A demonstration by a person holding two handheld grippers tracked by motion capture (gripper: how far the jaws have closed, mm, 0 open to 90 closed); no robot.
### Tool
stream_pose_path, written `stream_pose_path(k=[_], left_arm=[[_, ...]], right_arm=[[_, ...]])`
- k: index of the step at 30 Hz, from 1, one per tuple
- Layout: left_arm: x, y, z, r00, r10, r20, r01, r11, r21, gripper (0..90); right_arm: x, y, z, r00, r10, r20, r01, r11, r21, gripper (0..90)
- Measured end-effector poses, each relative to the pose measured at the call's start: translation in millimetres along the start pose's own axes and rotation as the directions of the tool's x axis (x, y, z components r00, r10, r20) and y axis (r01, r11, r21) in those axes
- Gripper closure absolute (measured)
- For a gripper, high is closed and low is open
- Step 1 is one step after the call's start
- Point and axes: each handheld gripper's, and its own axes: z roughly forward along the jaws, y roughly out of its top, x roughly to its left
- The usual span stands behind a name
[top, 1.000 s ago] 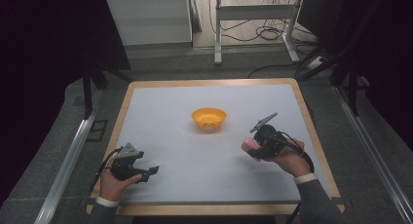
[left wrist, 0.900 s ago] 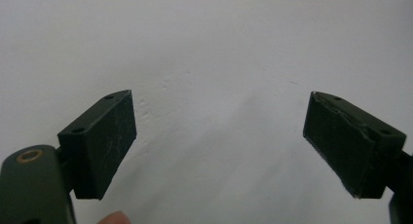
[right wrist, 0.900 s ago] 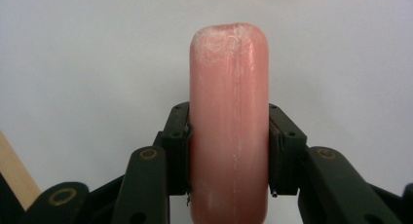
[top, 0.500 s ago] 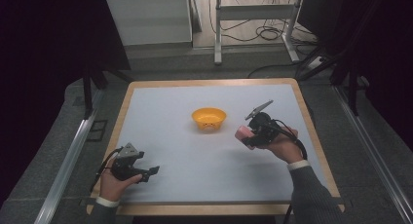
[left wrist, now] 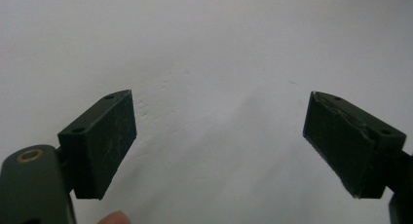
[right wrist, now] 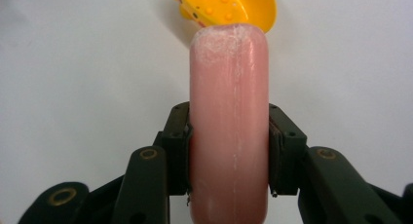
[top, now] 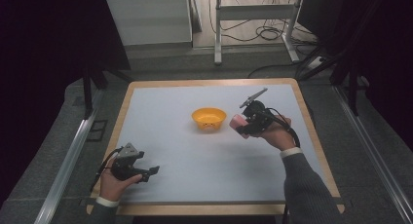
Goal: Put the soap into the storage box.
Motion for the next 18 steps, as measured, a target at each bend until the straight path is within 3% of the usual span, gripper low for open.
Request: stream_pose_path(k=[18], left_arm=[[-0.2, 0.1, 1.0, 1.0000, 0.006, 0.002, -0.006, 1.0000, 0.001, 12.7]], right_arm=[[-5.8, 32.5, 12.8, 0.9999, -0.015, 0.006, 0.015, 1.000, -0.002, 59.2]])
